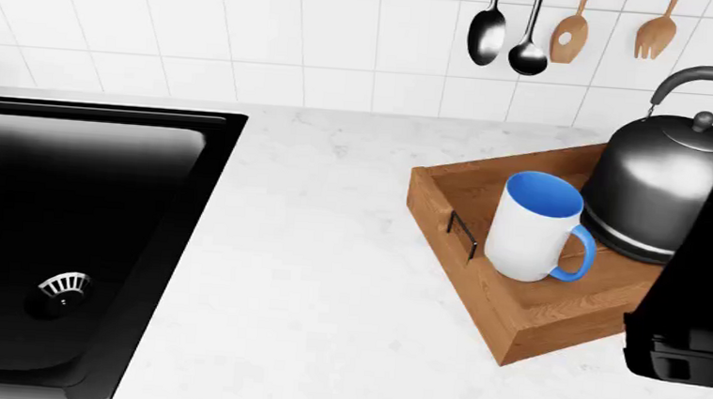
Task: Pick the kettle from the counter and place it on the tray. Then pick the mug from the cabinet and place it on the tray. Then close the cabinet doors.
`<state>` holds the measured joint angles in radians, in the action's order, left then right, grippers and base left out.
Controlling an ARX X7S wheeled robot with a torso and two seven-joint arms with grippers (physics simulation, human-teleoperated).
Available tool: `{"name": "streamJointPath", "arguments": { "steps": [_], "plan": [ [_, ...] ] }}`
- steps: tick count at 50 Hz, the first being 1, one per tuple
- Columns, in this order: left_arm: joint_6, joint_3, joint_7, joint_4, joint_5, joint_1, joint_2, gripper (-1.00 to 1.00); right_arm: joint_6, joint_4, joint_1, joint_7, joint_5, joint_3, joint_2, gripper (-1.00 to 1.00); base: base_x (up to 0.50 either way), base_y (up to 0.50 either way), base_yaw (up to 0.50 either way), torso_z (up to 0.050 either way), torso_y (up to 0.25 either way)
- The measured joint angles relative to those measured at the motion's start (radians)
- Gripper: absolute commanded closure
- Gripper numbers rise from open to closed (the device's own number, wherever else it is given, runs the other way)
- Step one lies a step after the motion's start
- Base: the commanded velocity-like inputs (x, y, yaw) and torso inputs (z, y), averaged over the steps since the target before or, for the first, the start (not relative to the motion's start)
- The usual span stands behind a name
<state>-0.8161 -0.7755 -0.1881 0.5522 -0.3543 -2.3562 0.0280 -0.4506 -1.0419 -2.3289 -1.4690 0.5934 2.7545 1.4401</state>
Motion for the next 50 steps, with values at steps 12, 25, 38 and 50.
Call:
{"name": "streamJointPath", "arguments": {
  "steps": [12, 25, 38, 50],
  "plan": [
    [-0.05, -0.105, 0.015, 0.007, -0.003, 0.021, 0.008, -1.0, -0.026, 0.0, -0.005, -0.068, -0.053, 0.066, -0.051, -1.0, 0.0, 0.0, 0.0, 0.0, 0.0],
    [-0.083, -0.178, 0.001, -0.065, 0.028, 0.085, 0.027, -1.0, -0.039, 0.0, -0.006, -0.091, -0.081, 0.103, -0.062, -1.0, 0.0, 0.0, 0.0, 0.0, 0.0],
    [-0.102, -0.232, -0.021, -0.161, 0.076, 0.162, 0.052, -1.0, -0.044, 0.001, -0.005, -0.097, -0.084, 0.116, -0.071, -1.0, 0.0, 0.0, 0.0, 0.0, 0.0],
    [-0.112, -0.253, -0.049, -0.238, 0.111, 0.222, 0.072, -1.0, -0.045, 0.001, -0.005, -0.099, -0.081, 0.12, -0.078, -1.0, 0.0, 0.0, 0.0, 0.0, 0.0]
  ]
}}
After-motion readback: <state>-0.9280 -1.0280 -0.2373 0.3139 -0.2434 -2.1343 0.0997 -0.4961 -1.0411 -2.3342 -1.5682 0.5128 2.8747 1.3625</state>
